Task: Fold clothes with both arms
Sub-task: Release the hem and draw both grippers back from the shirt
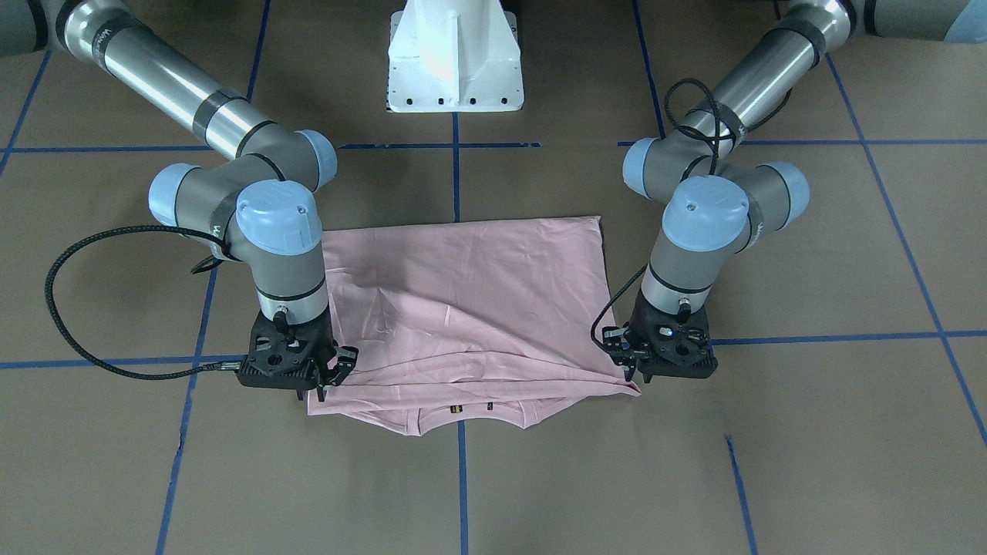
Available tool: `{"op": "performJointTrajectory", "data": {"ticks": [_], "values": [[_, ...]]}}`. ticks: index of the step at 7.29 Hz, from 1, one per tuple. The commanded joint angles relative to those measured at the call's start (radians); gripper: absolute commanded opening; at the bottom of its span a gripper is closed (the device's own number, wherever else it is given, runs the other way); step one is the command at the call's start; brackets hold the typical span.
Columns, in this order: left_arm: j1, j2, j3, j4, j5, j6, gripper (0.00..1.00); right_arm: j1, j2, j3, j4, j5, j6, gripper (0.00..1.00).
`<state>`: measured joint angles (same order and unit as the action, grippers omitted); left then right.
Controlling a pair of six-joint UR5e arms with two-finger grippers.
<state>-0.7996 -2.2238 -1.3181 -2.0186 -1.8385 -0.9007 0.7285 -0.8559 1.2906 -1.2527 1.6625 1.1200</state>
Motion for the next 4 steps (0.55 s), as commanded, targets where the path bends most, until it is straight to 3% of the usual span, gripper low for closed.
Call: {"op": "performJointTrajectory", "data": {"ticks": [1,2,4], "values": [[-0.004,0.074,-0.17,0.011,-0.01,0.047,1.0,0.047,-0.006,0.036,0.001,0.078,-0.123,1.0],[-0.004,0.151,-0.282,0.009,-0.048,0.048,1.0,0.11,-0.035,0.054,0.006,0.223,-0.22,1.0],[0.026,0.324,-0.515,0.001,-0.082,-0.021,1.0,0.132,-0.136,0.201,0.001,0.264,-0.266,1.0]]}}
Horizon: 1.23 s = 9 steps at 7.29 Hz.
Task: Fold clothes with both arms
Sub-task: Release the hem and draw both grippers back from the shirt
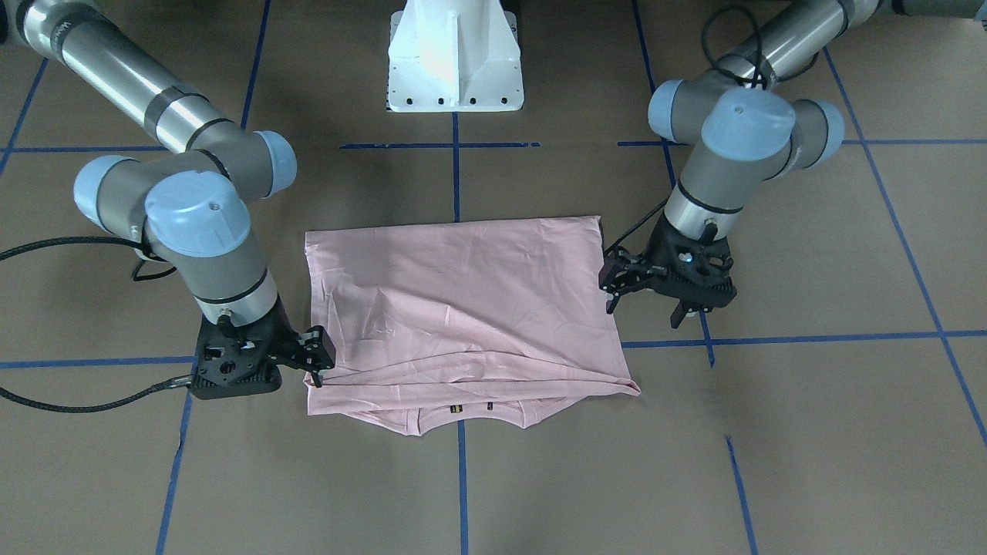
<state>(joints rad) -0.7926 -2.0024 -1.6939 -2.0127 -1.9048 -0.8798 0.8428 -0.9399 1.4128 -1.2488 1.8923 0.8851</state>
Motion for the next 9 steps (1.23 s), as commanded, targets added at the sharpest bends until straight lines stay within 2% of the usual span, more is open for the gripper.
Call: {"op": "performJointTrajectory", "data": {"ticks": [1,2,3,4,6,9], "values": [[0.094,0.173,-0.206,-0.006,0.005,-0.148,1.0,0.016,-0.062,0.09,-0.004,0.033,-0.022,1.0],[0.165,0.2,-0.213,-0.008,0.073,-0.254,0.82,0.015,-0.062,0.091,-0.004,0.03,-0.017,1.0],[0.232,0.209,-0.199,-0.008,0.117,-0.374,0.55,0.015,-0.063,0.089,-0.004,0.03,-0.017,1.0],[0.256,0.209,-0.198,-0.006,0.122,-0.389,0.5,0.015,-0.063,0.084,-0.001,0.027,-0.017,1.0],[0.297,0.197,-0.146,-0.008,0.159,-0.387,0.5,0.015,-0.063,0.083,-0.001,0.027,-0.015,1.0],[0.328,0.195,-0.139,-0.008,0.162,-0.389,0.5,0.015,-0.063,0.083,-0.001,0.025,-0.015,1.0]]}}
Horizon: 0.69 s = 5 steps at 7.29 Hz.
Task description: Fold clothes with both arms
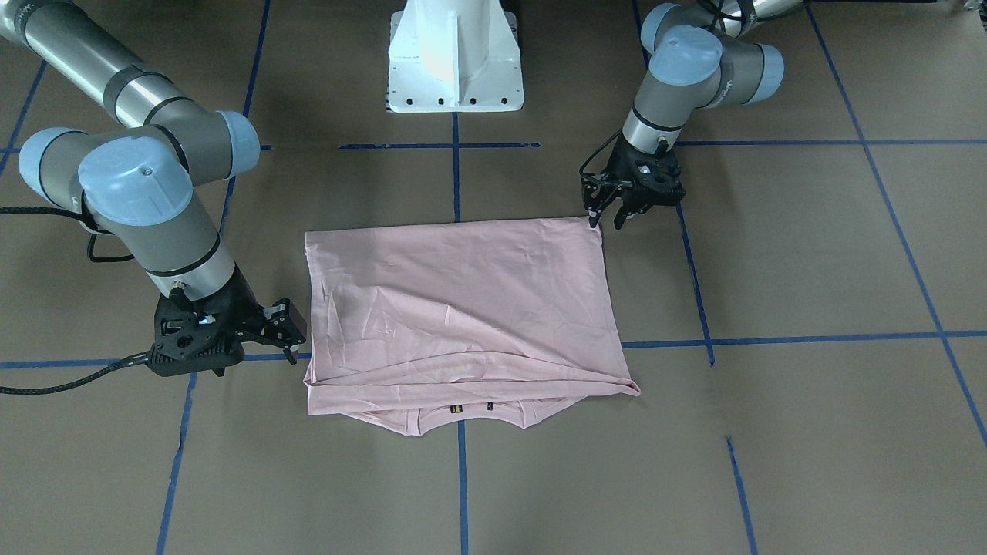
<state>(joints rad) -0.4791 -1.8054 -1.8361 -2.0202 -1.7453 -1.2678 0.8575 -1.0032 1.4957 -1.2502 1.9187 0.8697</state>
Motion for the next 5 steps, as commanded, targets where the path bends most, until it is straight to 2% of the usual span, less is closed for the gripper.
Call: {"op": "performJointTrajectory", "data": {"ticks": [1,2,5], "values": [[0.02,-0.003,0.003,0.0,0.003,0.001,0.5,0.0,0.0,0.0,0.0,-0.001,0.0,1.0],[0.02,-0.005,0.003,0.0,0.003,-0.001,0.43,0.002,0.0,0.0,0.0,-0.001,0.0,1.0],[0.043,-0.005,0.004,0.0,0.003,0.001,0.42,0.0,-0.005,-0.003,0.0,-0.003,0.0,1.0]]}}
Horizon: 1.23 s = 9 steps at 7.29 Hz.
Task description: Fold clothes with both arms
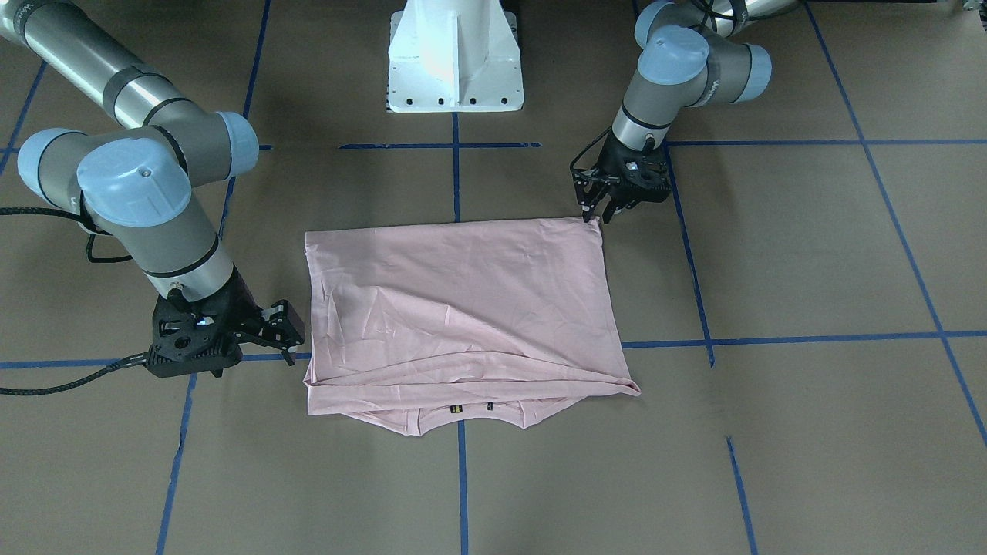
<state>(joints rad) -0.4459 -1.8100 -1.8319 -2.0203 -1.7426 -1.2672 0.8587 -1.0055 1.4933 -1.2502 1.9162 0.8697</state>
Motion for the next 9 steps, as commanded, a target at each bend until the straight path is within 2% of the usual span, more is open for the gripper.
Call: {"op": "performJointTrajectory", "data": {"ticks": [1,2,3,4,7,8,9], "values": [[0.01,0.0,0.0,0.0,-0.001,0.0,0.42,-0.001,-0.004,-0.001,0.0,0.0,0.0,1.0],[0.012,0.0,0.0,0.0,0.0,0.0,0.32,-0.001,-0.004,-0.001,0.0,0.0,0.0,1.0],[0.019,-0.008,0.0,0.002,0.0,0.0,0.09,-0.001,-0.004,-0.001,0.0,0.0,0.0,1.0],[0.018,-0.008,0.0,0.002,0.0,0.003,0.0,-0.001,-0.004,-0.001,0.0,0.0,0.0,1.0],[-0.034,0.0,0.0,0.002,0.003,0.073,0.0,-0.001,-0.004,-0.001,0.0,0.0,0.0,1.0],[-0.084,0.001,0.019,0.005,0.012,0.162,0.0,-0.001,-0.005,-0.001,0.0,0.0,0.0,1.0],[-0.153,-0.005,0.086,-0.001,0.02,0.257,0.0,-0.001,-0.005,-0.002,0.0,0.0,0.0,1.0]]}}
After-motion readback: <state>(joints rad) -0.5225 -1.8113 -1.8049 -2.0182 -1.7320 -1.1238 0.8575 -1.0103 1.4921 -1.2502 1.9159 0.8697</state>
